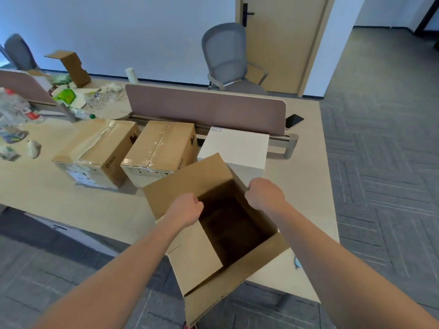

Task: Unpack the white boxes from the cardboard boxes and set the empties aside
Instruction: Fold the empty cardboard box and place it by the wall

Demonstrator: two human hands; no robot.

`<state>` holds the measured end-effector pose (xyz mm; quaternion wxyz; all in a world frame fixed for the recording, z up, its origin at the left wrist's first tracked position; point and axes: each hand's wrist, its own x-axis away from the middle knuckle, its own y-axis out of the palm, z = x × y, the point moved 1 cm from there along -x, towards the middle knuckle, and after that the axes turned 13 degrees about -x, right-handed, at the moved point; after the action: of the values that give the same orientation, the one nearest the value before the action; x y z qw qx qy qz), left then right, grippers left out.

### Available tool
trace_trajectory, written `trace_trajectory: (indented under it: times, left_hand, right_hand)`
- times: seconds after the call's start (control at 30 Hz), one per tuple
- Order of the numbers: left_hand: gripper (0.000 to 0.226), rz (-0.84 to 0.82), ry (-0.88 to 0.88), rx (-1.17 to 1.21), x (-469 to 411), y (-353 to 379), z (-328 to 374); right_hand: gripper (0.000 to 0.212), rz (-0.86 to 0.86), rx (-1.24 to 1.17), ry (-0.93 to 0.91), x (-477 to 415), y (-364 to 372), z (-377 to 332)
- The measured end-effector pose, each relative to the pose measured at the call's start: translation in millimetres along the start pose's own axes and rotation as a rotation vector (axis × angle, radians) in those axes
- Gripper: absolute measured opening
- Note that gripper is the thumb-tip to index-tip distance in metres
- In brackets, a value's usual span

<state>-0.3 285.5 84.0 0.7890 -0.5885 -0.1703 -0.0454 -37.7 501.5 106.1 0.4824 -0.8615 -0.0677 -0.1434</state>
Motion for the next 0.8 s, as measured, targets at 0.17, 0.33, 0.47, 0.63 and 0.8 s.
trace_trajectory:
  times: [0.17, 0.33, 0.47, 0.63, 0.8]
  left_hand:
    - [0.031, -0.077, -0.082, -0.057, 22, 7, -41]
    - [0.042, -0.084, -0.132, -0.034, 32, 1, -71]
    - [0.023, -0.05, -0.085, -0.004, 23, -9, -80]
    - [0.024, -0.002, 0.011, -0.015, 6, -27, -79]
    - [0.025, 0.065, 0.175, -0.101, -30, -43, -76]
  right_hand:
    - [0.028, -0.208, 0.063, 0.025, 25, 60, -22]
    - [0.081, -0.386, 0.18, 0.128, 32, 115, -37]
    - [0.113, -0.358, 0.147, 0.282, 23, 144, -37]
    - [0.106, -0.281, 0.098, 0.345, 25, 147, -43]
    - [0.083, -0.245, 0.028, 0.469, 15, 147, -55]
